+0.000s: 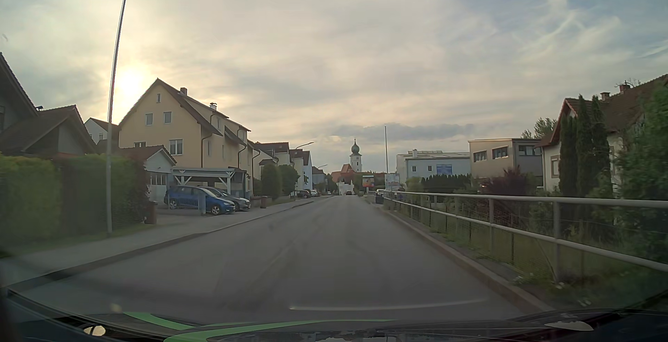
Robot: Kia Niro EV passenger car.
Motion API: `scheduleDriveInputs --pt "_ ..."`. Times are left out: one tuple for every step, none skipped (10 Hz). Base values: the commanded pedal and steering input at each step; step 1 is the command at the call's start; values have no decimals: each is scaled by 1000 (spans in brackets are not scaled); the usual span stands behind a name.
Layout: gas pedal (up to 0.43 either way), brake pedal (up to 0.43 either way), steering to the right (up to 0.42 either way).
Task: Follow the waypoints while adhering to traffic rules and regulations
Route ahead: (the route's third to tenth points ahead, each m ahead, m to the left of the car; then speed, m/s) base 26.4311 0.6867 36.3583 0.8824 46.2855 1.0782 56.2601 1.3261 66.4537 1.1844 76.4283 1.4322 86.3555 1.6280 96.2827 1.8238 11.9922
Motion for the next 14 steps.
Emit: scheduleDriveInputs --pt "110 0 2" --pt "110 0 1" --pt "110 0 1" --pt "110 0 0" --pt "110 0 0" --pt "110 0 0" --pt "110 0 0" --pt "110 0 0" --pt "110 0 0" --pt "110 0 0" --pt "110 0 0" --pt "110 0 0" --pt "110 0 0" --pt "110 0 0"
